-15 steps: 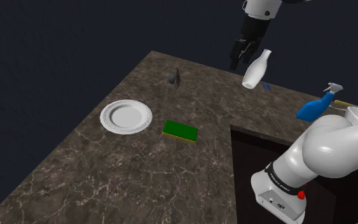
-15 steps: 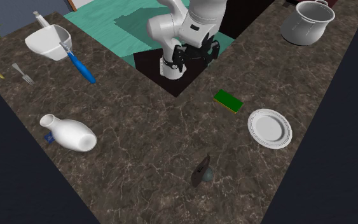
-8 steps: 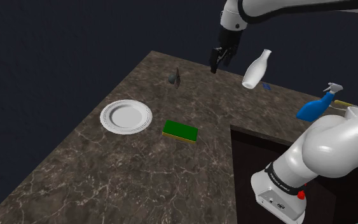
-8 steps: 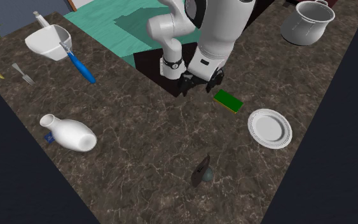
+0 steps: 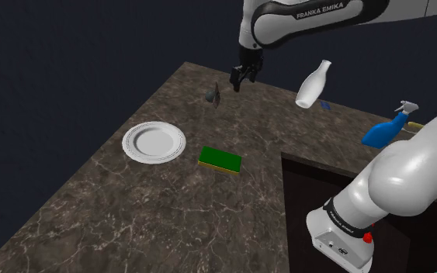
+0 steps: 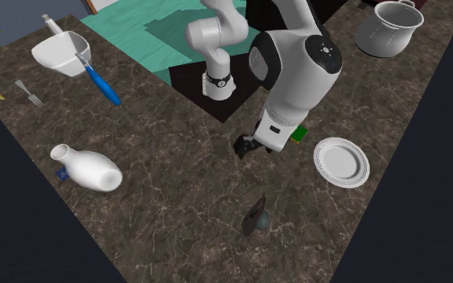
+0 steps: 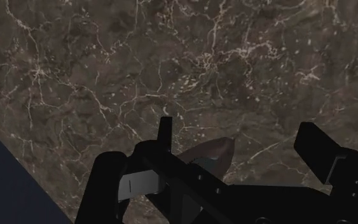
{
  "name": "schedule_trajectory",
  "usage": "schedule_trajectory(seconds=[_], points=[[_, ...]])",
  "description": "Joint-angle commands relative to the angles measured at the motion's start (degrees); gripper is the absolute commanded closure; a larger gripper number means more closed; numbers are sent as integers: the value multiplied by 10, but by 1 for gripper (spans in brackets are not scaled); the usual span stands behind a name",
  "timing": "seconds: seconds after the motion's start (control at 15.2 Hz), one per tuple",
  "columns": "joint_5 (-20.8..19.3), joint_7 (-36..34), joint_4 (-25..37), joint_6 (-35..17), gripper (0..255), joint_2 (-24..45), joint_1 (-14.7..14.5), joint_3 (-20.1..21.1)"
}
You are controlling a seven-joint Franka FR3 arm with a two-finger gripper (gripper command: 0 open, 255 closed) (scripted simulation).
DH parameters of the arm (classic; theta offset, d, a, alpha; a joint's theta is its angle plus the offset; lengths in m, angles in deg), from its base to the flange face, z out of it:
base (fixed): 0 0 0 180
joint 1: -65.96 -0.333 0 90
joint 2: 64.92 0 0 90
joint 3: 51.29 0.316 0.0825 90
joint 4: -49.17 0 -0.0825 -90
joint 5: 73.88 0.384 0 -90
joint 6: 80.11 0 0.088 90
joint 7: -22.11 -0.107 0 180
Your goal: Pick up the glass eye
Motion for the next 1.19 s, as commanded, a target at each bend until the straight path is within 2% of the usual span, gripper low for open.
schedule_trajectory(seconds=[0.0,0.4,0.73,1.12], points=[[-18,-8,24,-19,0,40,2,1],[-73,-36,123,-54,0,167,-3,-2],[-111,-51,230,-63,0,277,-13,-12],[-121,-66,214,-97,0,298,-13,-16]])
